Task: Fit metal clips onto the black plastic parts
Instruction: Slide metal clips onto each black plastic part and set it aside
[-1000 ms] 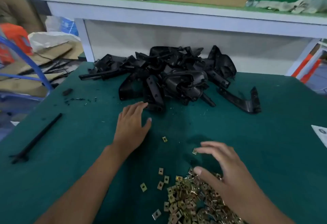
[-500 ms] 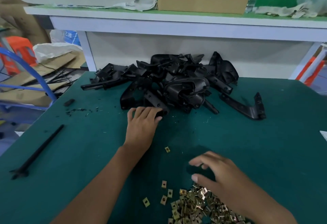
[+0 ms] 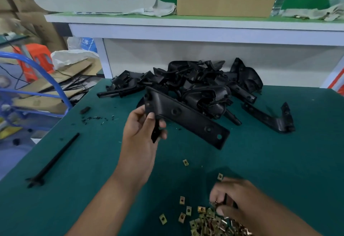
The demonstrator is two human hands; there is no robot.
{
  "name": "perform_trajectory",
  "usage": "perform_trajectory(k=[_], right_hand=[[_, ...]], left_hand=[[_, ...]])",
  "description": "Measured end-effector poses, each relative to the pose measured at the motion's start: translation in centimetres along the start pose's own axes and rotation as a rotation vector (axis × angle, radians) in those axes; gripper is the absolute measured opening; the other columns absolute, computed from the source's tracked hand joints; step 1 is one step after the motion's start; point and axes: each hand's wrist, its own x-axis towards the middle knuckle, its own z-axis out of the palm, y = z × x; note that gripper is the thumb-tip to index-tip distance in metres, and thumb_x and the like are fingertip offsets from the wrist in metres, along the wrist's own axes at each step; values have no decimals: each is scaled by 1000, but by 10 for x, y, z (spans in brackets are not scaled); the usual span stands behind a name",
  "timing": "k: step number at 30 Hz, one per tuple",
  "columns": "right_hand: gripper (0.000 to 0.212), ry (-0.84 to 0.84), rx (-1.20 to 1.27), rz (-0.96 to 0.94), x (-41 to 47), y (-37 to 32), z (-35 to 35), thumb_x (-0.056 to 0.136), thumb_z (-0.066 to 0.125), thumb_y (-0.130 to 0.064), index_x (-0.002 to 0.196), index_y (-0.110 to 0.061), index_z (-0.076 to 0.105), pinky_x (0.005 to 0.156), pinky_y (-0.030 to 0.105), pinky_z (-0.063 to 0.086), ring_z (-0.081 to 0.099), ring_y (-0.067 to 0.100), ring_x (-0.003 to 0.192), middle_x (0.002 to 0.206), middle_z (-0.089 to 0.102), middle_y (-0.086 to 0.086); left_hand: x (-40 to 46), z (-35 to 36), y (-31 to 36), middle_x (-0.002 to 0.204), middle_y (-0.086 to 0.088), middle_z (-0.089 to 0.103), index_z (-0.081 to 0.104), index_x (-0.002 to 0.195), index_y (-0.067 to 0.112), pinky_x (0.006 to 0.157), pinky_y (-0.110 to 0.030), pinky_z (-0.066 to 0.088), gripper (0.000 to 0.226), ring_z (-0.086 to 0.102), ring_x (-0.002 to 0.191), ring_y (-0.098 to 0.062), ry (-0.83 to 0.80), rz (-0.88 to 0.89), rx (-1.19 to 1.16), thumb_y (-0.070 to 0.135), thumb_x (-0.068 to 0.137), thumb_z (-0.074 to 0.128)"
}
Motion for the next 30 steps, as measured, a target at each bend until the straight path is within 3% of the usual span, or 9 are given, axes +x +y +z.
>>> perform_trajectory(k=[4, 8, 12, 15, 19, 22, 25, 27, 30], right_hand=[[11, 42, 32, 13, 0, 2, -2, 93, 69, -30, 91, -39, 63, 81, 17, 49, 57, -12, 97, 95, 62, -27], [12, 100, 112, 21, -4, 7, -8, 96, 67, -35, 94, -45, 62, 82, 9, 45, 55, -17, 103, 103, 61, -37], [7, 273, 352, 49, -10, 2, -26, 93, 61, -41, 94, -47, 66, 73, 17, 52, 65, -3, 93, 101, 67, -28], [25, 379, 615, 7, -9, -16, -45, 76, 61, -57, 99, -53, 68, 66, 15, 52, 65, 1, 74, 94, 71, -19], [27, 382, 768, -144, 10, -49, -68, 82, 69, -49, 109, -47, 70, 64, 17, 53, 68, 3, 75, 113, 71, -20], [26, 341, 697, -177, 27, -67, -73, 93, 68, -38, 119, -41, 68, 64, 15, 50, 71, 6, 84, 119, 69, -22], [24, 256, 631, -153, 36, -72, -70, 96, 67, -34, 120, -35, 67, 61, 9, 46, 67, -4, 79, 102, 71, -22], [18, 179, 659, -164, 35, -71, -71, 97, 66, -29, 116, -29, 69, 57, 7, 45, 63, -7, 69, 87, 70, -20], [17, 85, 734, -171, 29, -66, -80, 94, 70, -29, 111, -25, 72, 56, 15, 45, 63, -1, 71, 94, 70, -8]], left_hand=[[0, -7, -3, 82, 4, 61, 59, 98, 13, 58, -22, 48, 7, 58, 71, -10, -25, -138, -156, 9, 93, 56], [4, -17, -9, 90, 1, 63, 66, 104, 12, 64, -21, 51, 15, 59, 78, -11, -52, -149, -150, 13, 90, 59], [4, -18, -10, 95, 2, 72, 80, 91, 23, 94, -38, 54, 22, 69, 90, -15, -51, -198, -149, 15, 86, 60], [-2, -15, -11, 125, -1, 70, 78, 85, 28, 107, -48, 44, 19, 64, 122, -21, -166, -337, -300, 18, 86, 62], [-14, -5, -15, 152, -6, 50, 72, 91, 32, 119, -51, 26, 10, 46, 141, -27, -341, -437, -379, 28, 84, 78], [-24, 1, -18, 128, -3, 63, 69, 93, 31, 121, -50, 19, 19, 52, 123, -24, -398, -461, -417, 31, 79, 82], [-31, 10, -17, 101, 5, 66, 72, 92, 30, 114, -40, 21, 5, 58, 98, -9, -447, -461, -419, 34, 89, 70], [-32, 13, -18, 105, 1, 61, 67, 94, 28, 112, -39, 19, 5, 56, 95, -11, -385, -491, -448, 30, 95, 62], [-28, 13, -21, 109, -6, 63, 61, 113, 22, 111, -39, 24, 17, 54, 97, -18, -327, -562, -417, 32, 102, 53]])
